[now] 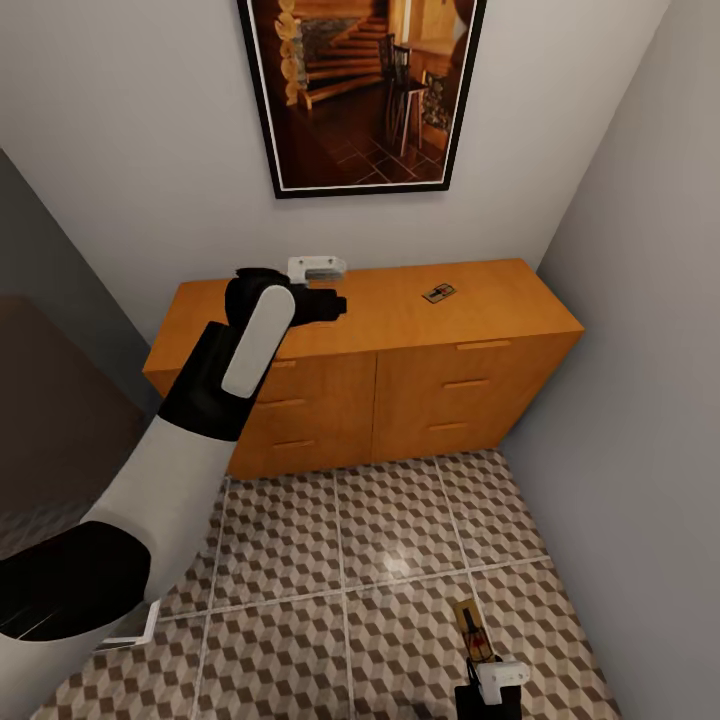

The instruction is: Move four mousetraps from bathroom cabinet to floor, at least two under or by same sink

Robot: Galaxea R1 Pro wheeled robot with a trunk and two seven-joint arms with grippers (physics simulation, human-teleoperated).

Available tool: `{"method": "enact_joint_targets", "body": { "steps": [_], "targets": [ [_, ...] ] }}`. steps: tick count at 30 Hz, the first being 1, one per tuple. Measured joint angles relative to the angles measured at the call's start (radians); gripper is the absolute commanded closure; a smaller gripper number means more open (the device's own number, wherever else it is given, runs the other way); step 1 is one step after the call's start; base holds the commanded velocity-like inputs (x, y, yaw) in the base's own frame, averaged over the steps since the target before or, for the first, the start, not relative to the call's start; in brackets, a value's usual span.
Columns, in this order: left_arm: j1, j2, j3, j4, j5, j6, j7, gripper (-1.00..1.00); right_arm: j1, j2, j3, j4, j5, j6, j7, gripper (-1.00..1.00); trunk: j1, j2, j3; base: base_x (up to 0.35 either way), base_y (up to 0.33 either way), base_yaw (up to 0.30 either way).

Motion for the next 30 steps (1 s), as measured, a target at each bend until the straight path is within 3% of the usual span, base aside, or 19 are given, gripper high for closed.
{"method": "enact_joint_targets", "body": {
  "steps": [4, 10, 18, 22, 27, 30],
  "targets": [
    [-0.002, 0.003, -0.002, -0.038, 0.026, 0.002, -0.001, -1.00, 0.000, 0.001, 0.000, 0.000, 0.000, 0.000, -0.003, 1.00, 0.000, 0.000, 0.000, 0.000, 0.000, 0.000],
    [-0.002, 0.006, -0.010, -0.059, 0.036, 0.003, -0.002, -1.00, 0.000, 0.004, 0.001, -0.002, 0.001, -0.001, -0.002, 1.00, 0.000, 0.000, 0.000, 0.000, 0.000, 0.000],
    [-0.003, 0.011, -0.086, -0.071, 0.040, 0.002, -0.002, -1.00, 0.000, 0.001, -0.002, -0.003, -0.009, -0.021, -0.004, 1.00, 0.000, 0.000, 0.000, 0.000, 0.000, 0.000],
    [-0.004, 0.028, -0.104, -0.102, 0.040, 0.001, -0.003, -1.00, 0.000, -0.003, -0.003, -0.003, -0.047, -0.051, 0.001, 1.00, 0.000, 0.000, 0.000, 0.000, 0.000, 0.000],
    [-0.004, 0.040, -0.109, -0.117, 0.040, 0.001, -0.003, -1.00, 0.000, -0.005, -0.003, -0.001, -0.129, -0.101, 0.032, 1.00, 0.000, 0.000, 0.000, 0.000, 0.000, 0.000],
    [-0.004, 0.043, -0.109, -0.129, 0.040, 0.001, -0.004, -1.00, 0.000, -0.005, -0.002, 0.000, -0.147, -0.108, 0.057, 1.00, 0.000, 0.000, 0.000, 0.000, 0.000, 0.000]
  ]
}}
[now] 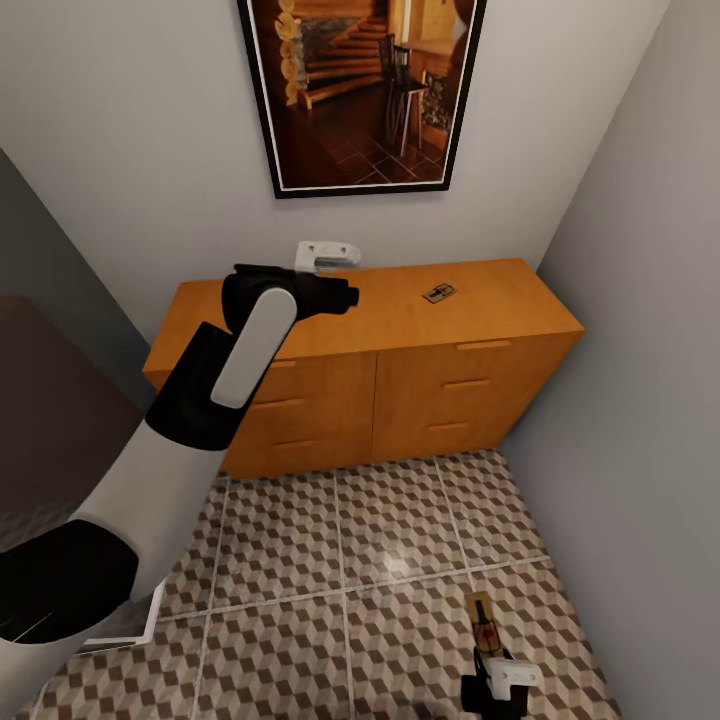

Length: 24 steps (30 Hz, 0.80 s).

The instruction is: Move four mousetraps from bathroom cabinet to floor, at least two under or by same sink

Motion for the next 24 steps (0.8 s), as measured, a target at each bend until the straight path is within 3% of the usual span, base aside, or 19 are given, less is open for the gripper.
{"method": "enact_joint_targets", "body": {
  "steps": [15, 24],
  "targets": [
    [0.006, 0.007, -0.002, -0.054, 0.000, -0.003, 0.000, -1.00, 0.000, 0.004, 0.000, 0.000, -0.008, -0.002, 0.013, 1.00, 0.000, 0.000, 0.000, 0.037, -0.002, -0.001],
    [0.008, 0.008, -0.002, -0.054, 0.000, -0.003, 0.000, -1.00, 0.000, 0.004, 0.001, 0.000, -0.009, -0.001, 0.014, 1.00, 0.000, 0.000, 0.007, 0.047, -0.017, -0.160]
  ]
}}
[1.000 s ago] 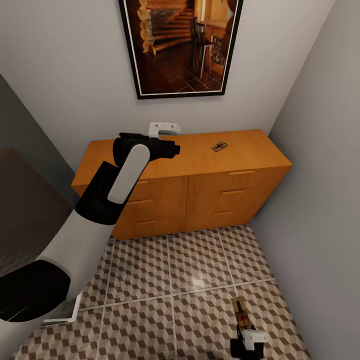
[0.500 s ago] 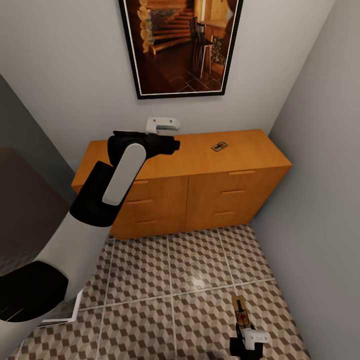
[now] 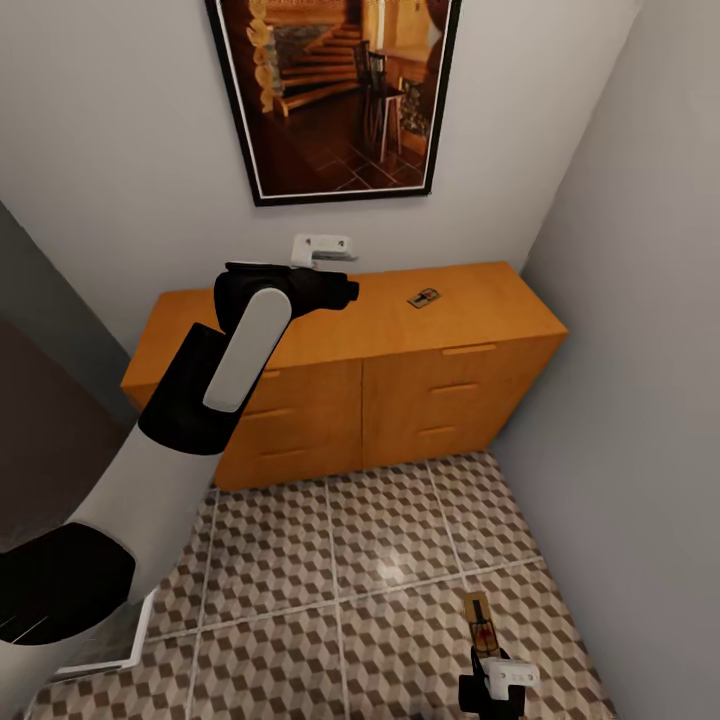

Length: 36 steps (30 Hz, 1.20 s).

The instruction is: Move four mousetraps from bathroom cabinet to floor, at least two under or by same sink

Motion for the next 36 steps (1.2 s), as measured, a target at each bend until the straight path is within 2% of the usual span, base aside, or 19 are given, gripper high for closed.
{"method": "enact_joint_targets", "body": {
  "steps": [15, 20, 36],
  "targets": [
    [0.003, 0.001, 0.000, 0.002, 0.000, 0.000, 0.000, -1.00, 0.000, 0.000, 0.000, 0.000, 0.000, 0.007, 0.000, 1.00, 0.000, 0.000, 0.018, 0.001, 0.000, -0.216],
    [0.031, 0.001, 0.000, 0.002, 0.000, -0.001, -0.001, -1.00, 0.000, 0.000, 0.000, 0.000, 0.000, 0.014, 0.001, 1.00, 0.000, 0.000, 0.023, 0.040, 0.000, -0.208],
    [0.071, 0.001, -0.011, 0.006, 0.000, -0.003, -0.002, -1.00, 0.000, 0.000, 0.000, 0.000, 0.000, 0.016, 0.000, 1.00, 0.000, 0.000, 0.027, 0.208, 0.000, -0.027]
  ]
}}
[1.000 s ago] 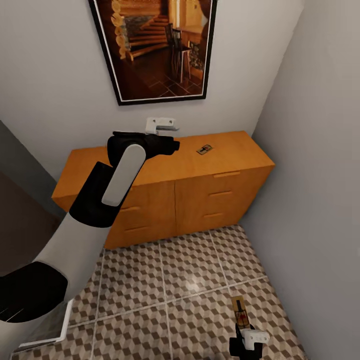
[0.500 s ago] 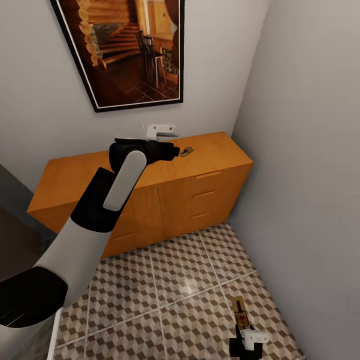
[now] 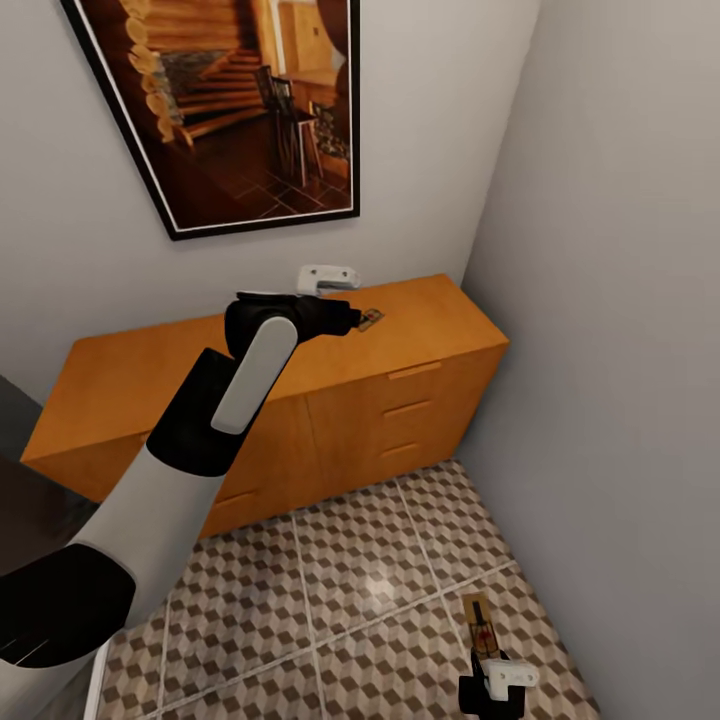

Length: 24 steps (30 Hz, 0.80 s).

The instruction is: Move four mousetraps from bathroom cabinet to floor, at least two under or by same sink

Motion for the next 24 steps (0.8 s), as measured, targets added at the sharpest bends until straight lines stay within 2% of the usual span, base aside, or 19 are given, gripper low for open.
{"method": "enact_joint_targets", "body": {
  "steps": [10, 24],
  "targets": [
    [0.003, 0.002, -0.003, -0.001, 0.000, 0.000, 0.000, -1.00, 0.000, 0.000, 0.000, 0.000, 0.000, 0.000, 0.000, 1.00, 0.000, 0.000, 0.000, 0.026, 0.000, 0.000],
    [0.016, 0.020, -0.004, 0.000, 0.000, 0.000, 0.000, -1.00, 0.000, 0.000, 0.000, 0.000, 0.000, 0.012, 0.000, 1.00, 0.000, 0.000, -0.006, 0.001, 0.000, 0.000]
  ]
}}
